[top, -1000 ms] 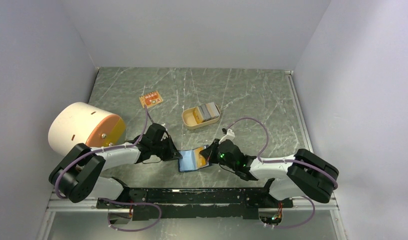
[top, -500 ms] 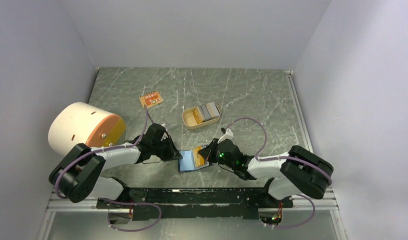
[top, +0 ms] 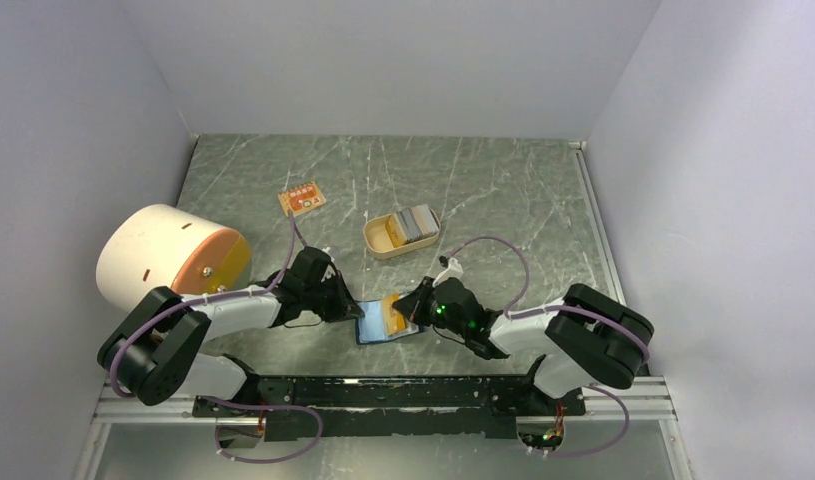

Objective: Put the credit cards into the card holder
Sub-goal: Insert the credit card into the card holder.

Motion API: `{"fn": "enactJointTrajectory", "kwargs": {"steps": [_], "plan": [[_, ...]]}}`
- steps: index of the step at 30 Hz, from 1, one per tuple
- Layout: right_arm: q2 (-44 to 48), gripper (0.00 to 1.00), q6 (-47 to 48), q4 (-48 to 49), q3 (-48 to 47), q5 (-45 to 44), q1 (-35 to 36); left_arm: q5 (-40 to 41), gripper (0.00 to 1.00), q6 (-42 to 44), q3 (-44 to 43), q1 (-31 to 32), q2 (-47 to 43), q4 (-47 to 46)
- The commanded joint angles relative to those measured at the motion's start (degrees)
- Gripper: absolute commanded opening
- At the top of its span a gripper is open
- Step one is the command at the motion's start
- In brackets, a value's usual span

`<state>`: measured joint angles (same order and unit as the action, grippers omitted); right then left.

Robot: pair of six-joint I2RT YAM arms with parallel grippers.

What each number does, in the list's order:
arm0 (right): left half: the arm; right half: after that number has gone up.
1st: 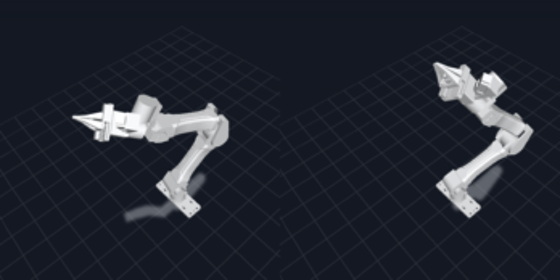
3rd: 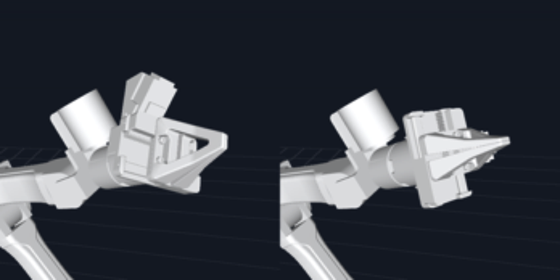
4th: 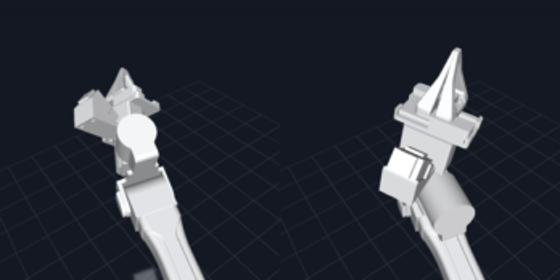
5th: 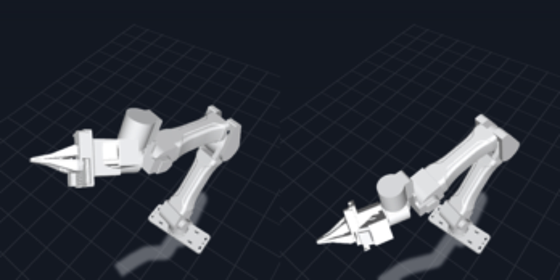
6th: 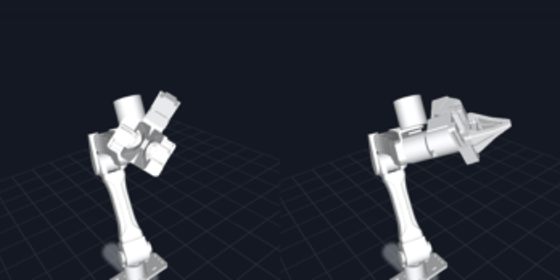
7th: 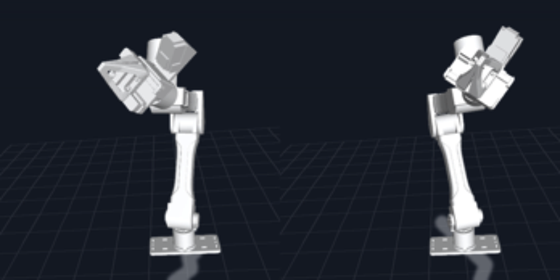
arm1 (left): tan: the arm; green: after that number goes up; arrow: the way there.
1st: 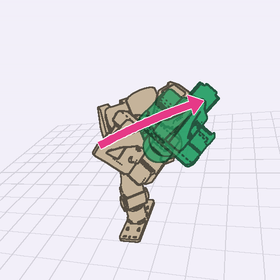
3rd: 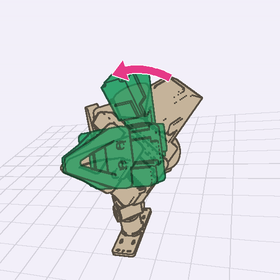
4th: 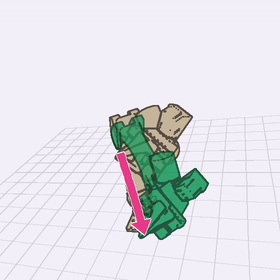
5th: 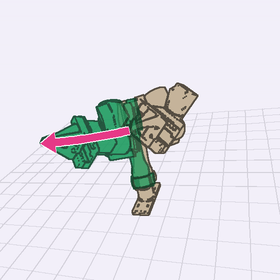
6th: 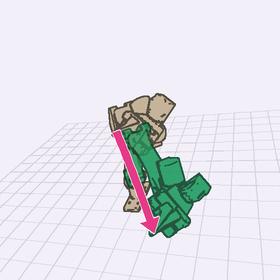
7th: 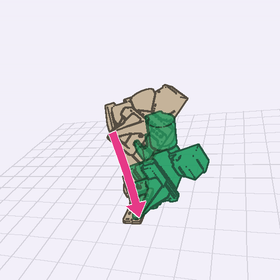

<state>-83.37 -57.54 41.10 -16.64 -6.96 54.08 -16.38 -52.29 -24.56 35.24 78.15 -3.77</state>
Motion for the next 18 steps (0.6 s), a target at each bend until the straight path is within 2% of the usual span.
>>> {"fn": "enactJointTrajectory", "kwargs": {"steps": [1, 18], "plan": [[-1.63, 0.0, -1.01, 2.81, 0.29, 0.96, -0.6, 1.14, 0.09, 1.31, 1.12, 0.42, -0.28, 0.82], [-2.19, 0.0, -2.72, 4.51, 3.34, -1.45, -0.81, 1.17, 0.09, 1.32, 0.77, 0.4, 0.07, 1.01]]}}
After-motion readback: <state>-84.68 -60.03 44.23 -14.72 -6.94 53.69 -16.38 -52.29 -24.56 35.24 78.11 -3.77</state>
